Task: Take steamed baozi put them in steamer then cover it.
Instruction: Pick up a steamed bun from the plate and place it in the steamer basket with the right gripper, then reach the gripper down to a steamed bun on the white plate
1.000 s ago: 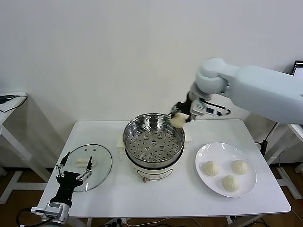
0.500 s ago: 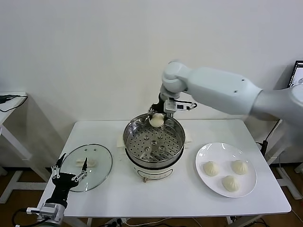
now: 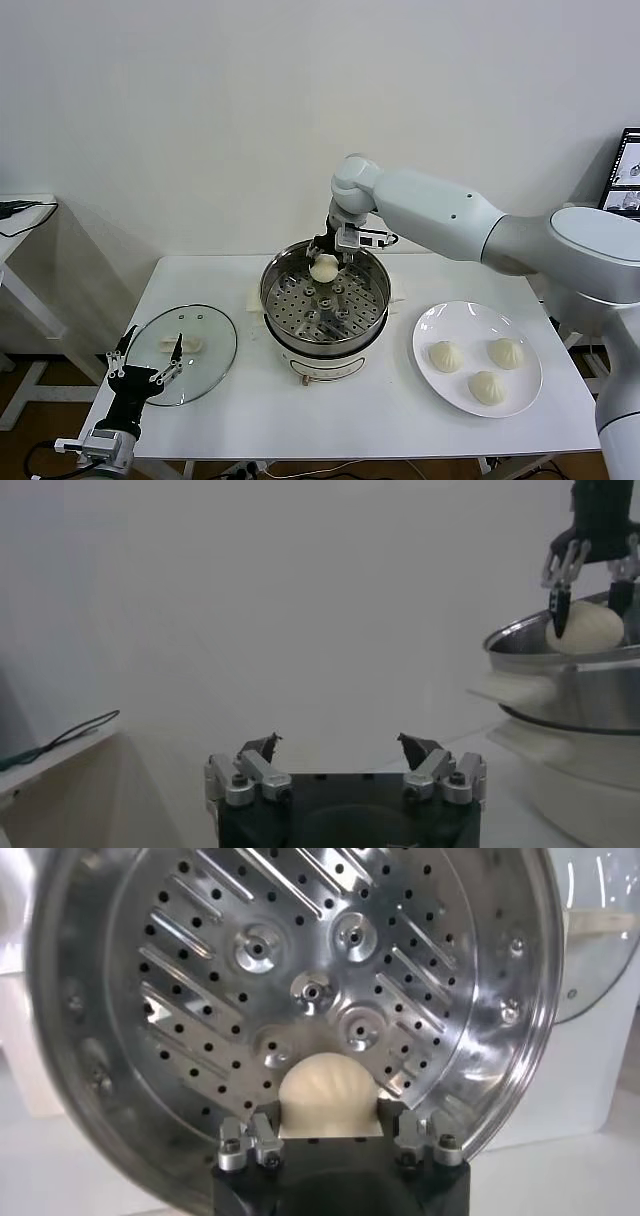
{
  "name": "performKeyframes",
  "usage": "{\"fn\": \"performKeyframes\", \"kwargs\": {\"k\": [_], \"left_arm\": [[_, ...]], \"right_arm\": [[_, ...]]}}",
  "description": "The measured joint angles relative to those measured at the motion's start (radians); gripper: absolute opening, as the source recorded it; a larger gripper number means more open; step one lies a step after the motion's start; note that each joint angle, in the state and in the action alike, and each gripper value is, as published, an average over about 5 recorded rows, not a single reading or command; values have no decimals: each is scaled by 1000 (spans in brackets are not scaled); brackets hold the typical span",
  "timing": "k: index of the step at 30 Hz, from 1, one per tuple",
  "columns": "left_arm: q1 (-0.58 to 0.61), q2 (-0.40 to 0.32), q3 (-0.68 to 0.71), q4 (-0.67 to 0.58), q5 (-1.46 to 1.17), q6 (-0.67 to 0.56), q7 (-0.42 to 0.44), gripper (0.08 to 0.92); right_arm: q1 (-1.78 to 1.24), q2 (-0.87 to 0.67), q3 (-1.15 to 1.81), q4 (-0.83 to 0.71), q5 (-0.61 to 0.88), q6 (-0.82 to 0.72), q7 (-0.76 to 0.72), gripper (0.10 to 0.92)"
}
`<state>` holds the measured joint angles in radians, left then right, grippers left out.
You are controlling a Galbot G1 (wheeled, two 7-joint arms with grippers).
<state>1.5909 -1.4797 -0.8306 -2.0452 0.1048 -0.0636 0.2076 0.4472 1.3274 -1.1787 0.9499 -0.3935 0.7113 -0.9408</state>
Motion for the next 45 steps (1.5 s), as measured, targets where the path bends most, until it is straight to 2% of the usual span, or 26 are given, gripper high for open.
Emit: {"fn": "performKeyframes", "kwargs": {"k": [4,7,13,18,25,30,37,45], "left_arm": [[2,0,-6,-6,-1,0,1,823],[3,-1,-9,-7,-1,0,1,823],[4,-2,-5,-14,-1,1,1,823],[9,-3,1,-26,0,3,-1,823],[20,-4,12,-45,3,4,-5,823],[30,-4,22,-58,10,1,-8,823],[43,-8,38,-73,20,-4,-14,823],[47,-9,43,-78,24,-5,-18,823]], "right_arm": [[-3,-2,3,-1,2,-9,-9,783],[-1,-9,3,6,17,-23,-18,817],[40,-46,-13,52,98,-73,-45,822],[128,-129,-58,135,240,-168,-84,823],[245,-324,-131,285,469,-395,-171,823],[265,-480,-154,374,564,-563,-220,823],[157,-652,-99,424,595,-735,-252,823],[-78,-728,67,411,550,-845,-256,823]]}}
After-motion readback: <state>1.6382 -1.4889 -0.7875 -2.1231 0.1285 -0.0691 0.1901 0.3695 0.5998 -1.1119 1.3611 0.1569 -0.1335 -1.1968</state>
